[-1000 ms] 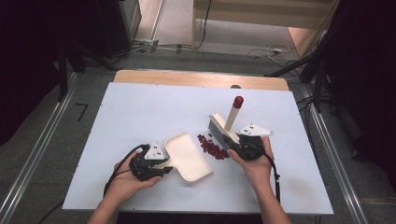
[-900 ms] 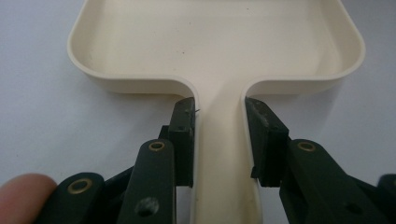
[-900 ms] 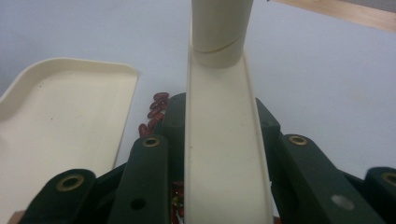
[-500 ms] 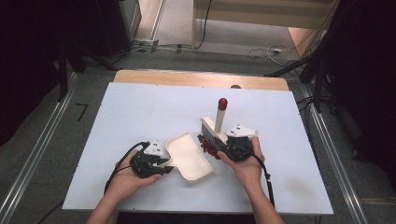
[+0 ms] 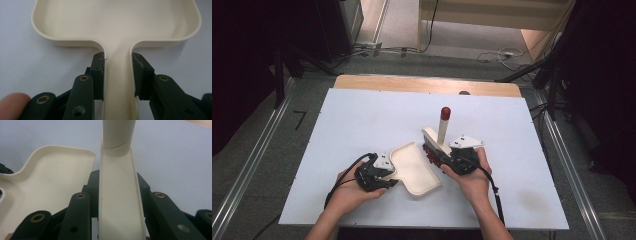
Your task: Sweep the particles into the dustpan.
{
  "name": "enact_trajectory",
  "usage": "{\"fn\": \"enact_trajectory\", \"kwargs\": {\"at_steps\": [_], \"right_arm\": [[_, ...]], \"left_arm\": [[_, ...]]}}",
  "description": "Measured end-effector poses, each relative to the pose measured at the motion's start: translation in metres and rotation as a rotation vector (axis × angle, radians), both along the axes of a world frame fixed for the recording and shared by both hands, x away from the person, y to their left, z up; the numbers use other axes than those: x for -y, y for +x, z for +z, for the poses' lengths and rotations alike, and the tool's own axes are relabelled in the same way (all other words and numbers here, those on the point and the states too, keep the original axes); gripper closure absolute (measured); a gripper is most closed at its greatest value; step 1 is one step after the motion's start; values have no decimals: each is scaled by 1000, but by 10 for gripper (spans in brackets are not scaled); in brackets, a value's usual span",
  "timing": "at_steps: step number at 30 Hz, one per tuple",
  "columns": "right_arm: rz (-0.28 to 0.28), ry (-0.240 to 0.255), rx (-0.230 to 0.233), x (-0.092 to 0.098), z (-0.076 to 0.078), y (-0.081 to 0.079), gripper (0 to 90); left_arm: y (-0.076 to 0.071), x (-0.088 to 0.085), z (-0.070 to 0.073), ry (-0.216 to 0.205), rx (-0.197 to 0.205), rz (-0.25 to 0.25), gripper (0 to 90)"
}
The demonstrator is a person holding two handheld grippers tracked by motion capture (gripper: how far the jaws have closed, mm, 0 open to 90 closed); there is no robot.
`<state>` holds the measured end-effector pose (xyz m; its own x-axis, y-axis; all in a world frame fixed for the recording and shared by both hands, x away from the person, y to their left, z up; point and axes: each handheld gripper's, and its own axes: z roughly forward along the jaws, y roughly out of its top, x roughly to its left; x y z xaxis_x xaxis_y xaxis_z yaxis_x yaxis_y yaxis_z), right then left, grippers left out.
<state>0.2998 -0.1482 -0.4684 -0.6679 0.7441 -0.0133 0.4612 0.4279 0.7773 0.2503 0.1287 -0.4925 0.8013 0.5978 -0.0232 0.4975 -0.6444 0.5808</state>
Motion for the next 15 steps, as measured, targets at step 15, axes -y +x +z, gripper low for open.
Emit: {"fn": "enact_trajectory", "kwargs": {"at_steps": [15], "right_arm": [[182, -34, 30, -43, 3, -38, 654]], "left_arm": [[-1, 2, -1, 4, 15, 5, 663]]}}
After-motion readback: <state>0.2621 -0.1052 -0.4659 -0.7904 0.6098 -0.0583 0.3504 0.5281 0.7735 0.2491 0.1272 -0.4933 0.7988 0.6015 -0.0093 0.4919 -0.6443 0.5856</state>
